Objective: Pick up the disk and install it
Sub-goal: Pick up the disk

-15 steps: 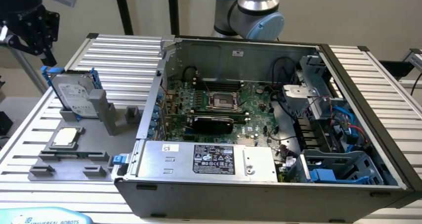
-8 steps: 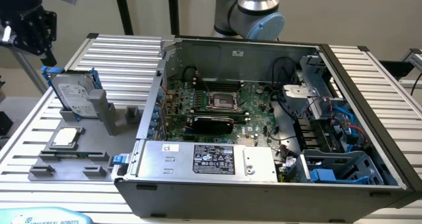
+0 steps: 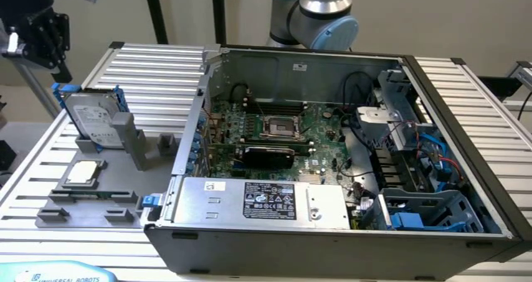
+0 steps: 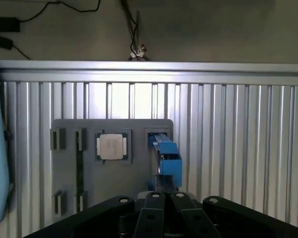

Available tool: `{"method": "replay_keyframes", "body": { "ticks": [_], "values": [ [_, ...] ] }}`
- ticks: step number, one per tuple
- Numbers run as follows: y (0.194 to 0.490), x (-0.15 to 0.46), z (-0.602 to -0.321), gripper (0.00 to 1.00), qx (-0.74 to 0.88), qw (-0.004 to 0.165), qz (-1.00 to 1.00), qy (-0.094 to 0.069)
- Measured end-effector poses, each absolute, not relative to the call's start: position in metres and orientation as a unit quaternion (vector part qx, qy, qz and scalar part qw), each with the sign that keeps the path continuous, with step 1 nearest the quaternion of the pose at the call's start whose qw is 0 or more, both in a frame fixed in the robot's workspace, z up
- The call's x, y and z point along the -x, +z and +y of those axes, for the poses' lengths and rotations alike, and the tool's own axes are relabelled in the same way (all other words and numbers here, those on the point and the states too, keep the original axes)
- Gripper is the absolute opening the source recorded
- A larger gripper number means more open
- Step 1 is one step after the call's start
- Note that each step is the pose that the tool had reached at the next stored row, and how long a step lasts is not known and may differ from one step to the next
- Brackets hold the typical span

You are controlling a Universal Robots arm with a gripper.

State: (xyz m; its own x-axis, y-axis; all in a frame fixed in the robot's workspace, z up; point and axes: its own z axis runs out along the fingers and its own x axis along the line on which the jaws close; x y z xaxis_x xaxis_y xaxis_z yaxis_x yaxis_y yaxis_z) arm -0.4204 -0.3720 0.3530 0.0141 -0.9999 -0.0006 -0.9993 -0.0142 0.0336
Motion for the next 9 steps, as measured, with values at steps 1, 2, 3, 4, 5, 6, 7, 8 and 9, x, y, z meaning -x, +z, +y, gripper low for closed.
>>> {"method": "replay_keyframes", "body": {
  "ticks": [1,2,3,4,5,6,7,8,9],
  "values": [
    [0.3530,0.4204,-0.3710,0.11,-0.714,0.012,-0.700,-0.012],
    [0.3529,0.4204,-0.3693,0.11,-0.714,0.012,-0.699,-0.012],
    [0.3527,0.4204,-0.3672,0.11,-0.715,0.011,-0.699,-0.012],
    [0.3524,0.4204,-0.3653,0.11,-0.715,0.011,-0.699,-0.012],
    [0.3522,0.4204,-0.3638,0.11,-0.715,0.011,-0.699,-0.013],
    [0.3518,0.4207,-0.3628,0.11,-0.715,0.011,-0.699,-0.013],
    [0.3515,0.4216,-0.3625,0.11,-0.715,0.011,-0.699,-0.013],
    [0.3511,0.4224,-0.3623,0.12,-0.715,0.011,-0.699,-0.013],
    [0.3504,0.4233,-0.3622,0.12,-0.715,0.011,-0.699,-0.013]
  ]
}}
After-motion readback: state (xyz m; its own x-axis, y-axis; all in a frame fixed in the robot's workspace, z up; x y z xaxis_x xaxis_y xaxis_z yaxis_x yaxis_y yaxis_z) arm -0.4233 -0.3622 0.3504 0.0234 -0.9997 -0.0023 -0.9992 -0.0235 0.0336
